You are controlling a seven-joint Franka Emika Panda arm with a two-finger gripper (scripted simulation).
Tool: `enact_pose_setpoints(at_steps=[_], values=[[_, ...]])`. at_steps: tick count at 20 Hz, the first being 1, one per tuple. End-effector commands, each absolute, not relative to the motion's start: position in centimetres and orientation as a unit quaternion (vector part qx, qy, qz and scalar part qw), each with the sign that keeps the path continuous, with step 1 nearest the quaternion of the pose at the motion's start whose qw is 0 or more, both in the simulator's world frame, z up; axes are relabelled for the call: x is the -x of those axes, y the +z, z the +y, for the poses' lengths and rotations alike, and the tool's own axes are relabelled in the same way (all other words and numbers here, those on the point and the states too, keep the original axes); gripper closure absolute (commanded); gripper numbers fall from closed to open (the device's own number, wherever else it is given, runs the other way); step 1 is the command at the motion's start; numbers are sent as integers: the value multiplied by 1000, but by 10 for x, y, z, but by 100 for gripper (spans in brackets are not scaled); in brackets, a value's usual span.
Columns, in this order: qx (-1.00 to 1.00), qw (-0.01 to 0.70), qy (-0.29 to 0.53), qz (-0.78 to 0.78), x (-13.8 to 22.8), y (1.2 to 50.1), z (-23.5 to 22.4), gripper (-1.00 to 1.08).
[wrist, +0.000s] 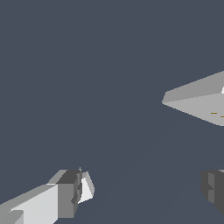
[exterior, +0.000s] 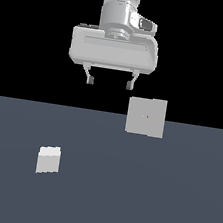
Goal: Plug the charger into the wall socket.
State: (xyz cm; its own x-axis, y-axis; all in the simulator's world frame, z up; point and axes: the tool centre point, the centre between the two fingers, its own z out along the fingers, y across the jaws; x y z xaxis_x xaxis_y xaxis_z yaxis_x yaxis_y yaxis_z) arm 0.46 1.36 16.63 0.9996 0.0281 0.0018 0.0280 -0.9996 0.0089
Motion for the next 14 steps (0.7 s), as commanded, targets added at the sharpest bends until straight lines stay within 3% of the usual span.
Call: enact_pose_setpoints(at_steps=[1,14], values=[[-1000,4,1,14,-5,166,14,-92],[-999,1,15,52,15,147,31,-92]])
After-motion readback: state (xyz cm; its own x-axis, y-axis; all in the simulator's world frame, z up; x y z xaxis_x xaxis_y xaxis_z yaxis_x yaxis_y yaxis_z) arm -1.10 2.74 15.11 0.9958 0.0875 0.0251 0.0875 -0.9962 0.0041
